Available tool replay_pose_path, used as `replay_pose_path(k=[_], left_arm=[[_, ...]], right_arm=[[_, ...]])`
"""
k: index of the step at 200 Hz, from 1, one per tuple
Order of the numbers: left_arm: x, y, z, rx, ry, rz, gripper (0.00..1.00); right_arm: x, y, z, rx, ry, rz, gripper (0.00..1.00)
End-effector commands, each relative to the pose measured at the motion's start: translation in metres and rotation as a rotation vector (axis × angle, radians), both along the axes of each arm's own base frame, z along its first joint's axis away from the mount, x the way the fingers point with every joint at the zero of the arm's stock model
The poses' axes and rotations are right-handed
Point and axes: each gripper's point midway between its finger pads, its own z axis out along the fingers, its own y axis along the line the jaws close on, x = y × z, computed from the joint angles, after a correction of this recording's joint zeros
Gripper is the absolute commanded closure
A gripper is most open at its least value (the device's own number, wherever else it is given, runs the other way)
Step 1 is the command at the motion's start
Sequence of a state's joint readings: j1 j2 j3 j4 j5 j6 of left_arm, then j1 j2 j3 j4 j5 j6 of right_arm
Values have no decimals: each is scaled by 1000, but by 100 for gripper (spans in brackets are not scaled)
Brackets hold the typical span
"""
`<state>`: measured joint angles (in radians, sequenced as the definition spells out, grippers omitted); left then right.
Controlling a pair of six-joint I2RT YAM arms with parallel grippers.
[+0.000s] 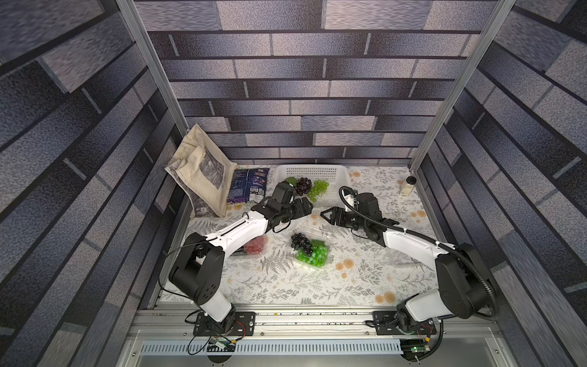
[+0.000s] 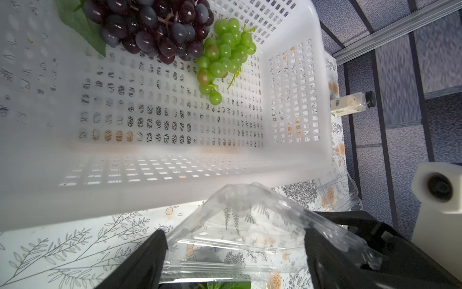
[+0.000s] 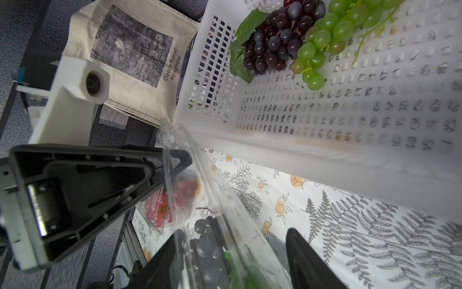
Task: Pack grapes into containers
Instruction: Close the packing box at the center of the board.
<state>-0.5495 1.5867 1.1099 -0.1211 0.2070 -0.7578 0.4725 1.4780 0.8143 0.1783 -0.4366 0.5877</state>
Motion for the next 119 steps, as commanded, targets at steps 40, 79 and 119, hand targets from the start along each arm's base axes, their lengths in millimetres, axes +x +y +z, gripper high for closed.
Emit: replay_pose_path(k=[40, 79, 119], left_arm=[[-25, 32, 43, -3, -66, 10, 11], [-41, 52, 44, 64, -63, 27, 10], [-54, 57, 35, 74, -38, 28, 11]], right_arm=[[-13, 11, 33, 73, -34, 105, 32], [-31, 10, 47, 110, -32, 136, 32], [-63, 22, 53, 96, -41, 207, 31]])
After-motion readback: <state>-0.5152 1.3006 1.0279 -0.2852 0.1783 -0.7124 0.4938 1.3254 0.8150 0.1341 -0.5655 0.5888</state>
